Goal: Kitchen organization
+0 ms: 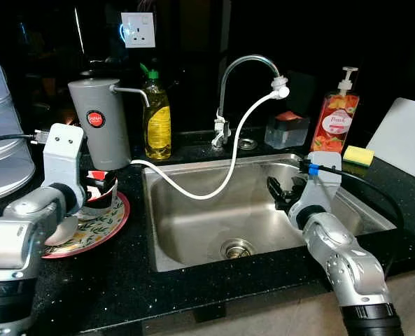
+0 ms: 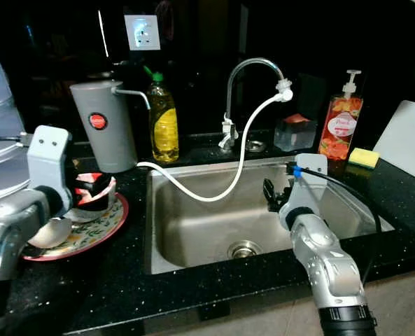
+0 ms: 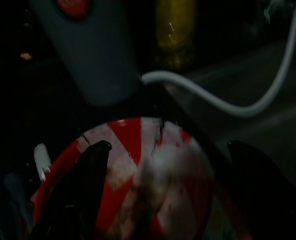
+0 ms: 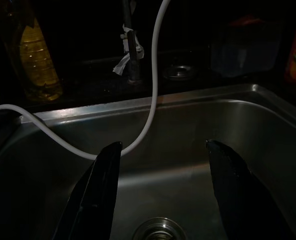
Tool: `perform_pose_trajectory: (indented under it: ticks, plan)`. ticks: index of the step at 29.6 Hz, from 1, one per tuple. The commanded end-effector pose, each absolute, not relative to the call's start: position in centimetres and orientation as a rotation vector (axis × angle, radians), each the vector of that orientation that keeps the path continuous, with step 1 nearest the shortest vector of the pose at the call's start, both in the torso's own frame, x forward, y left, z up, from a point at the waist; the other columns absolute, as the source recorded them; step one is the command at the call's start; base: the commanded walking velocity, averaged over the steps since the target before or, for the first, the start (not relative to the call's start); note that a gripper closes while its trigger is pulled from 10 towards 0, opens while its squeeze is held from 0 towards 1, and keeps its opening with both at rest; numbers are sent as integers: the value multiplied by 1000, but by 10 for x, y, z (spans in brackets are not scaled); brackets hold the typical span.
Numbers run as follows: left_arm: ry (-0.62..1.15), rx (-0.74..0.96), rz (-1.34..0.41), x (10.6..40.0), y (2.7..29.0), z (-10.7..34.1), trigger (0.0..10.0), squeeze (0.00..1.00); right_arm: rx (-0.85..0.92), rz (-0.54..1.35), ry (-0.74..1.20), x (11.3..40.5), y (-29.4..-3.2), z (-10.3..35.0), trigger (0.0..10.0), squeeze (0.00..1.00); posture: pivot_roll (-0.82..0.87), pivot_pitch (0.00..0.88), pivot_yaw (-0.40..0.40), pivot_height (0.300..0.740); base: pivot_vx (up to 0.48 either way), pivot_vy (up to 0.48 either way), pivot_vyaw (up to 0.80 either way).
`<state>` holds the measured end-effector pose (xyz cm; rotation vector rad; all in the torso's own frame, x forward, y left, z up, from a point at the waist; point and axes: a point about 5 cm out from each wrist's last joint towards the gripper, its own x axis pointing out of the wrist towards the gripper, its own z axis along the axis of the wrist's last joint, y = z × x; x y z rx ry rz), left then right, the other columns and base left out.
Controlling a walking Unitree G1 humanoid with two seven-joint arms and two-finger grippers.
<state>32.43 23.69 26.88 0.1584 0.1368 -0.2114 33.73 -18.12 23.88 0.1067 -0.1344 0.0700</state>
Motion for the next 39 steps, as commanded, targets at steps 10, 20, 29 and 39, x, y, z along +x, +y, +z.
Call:
perform_pose_trajectory:
  ticks: [10,20,29,39]
  plan:
    - [263,247,-394,326,233,255,10000,0,111,75,-134,338,-180,241,10000,0,-36,0,-15,740,0,0,0]
    - [349,327,-354,333,247,239,8353,0,111,70,-135,337,-180,241,10000,0,-39,0,-13,740,0,0,0]
    - [356,380,-336,333,251,237,0,0,112,69,-136,338,-180,242,10000,0,-29,0,-14,740,0,0,0]
    - [284,451,-349,333,249,242,0,0,113,73,-138,338,-179,243,10000,0,-28,0,-16,740,0,0,0]
